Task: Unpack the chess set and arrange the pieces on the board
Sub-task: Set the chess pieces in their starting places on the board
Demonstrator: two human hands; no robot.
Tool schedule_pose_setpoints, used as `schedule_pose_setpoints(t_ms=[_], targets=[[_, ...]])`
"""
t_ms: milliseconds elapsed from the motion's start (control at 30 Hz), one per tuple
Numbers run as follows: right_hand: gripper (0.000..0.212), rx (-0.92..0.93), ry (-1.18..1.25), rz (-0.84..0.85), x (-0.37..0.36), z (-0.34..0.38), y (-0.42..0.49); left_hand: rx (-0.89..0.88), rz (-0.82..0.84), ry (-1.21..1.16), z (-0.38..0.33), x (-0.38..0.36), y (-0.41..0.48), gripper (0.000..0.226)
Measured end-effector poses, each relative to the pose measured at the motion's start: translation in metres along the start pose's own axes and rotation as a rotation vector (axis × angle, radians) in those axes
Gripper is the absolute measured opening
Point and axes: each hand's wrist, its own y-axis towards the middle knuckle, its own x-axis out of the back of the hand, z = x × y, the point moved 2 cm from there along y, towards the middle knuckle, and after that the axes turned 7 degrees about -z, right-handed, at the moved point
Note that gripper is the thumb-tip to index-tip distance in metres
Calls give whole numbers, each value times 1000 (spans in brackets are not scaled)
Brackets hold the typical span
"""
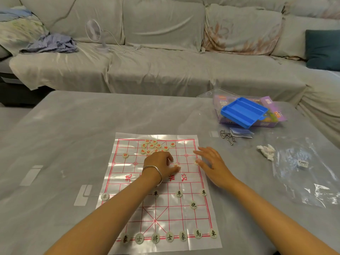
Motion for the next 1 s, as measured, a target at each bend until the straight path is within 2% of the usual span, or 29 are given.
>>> schedule_pose_setpoints(t_ms=[167,333,600,1000], targets=[[37,-5,39,-37,-6,-12,-5,-42,2,-98,-7,-5,3,33],[36,-5,72,-81,-10,-21,-2,-84,23,-190,-7,-7,1,44],[34,-1,140,-145,-16,-25,5,6,-97,-139,-3,-11,2,35],[28,3,92,-138,-9,-29,15,0,-83,-160,-1,-12,4,37]])
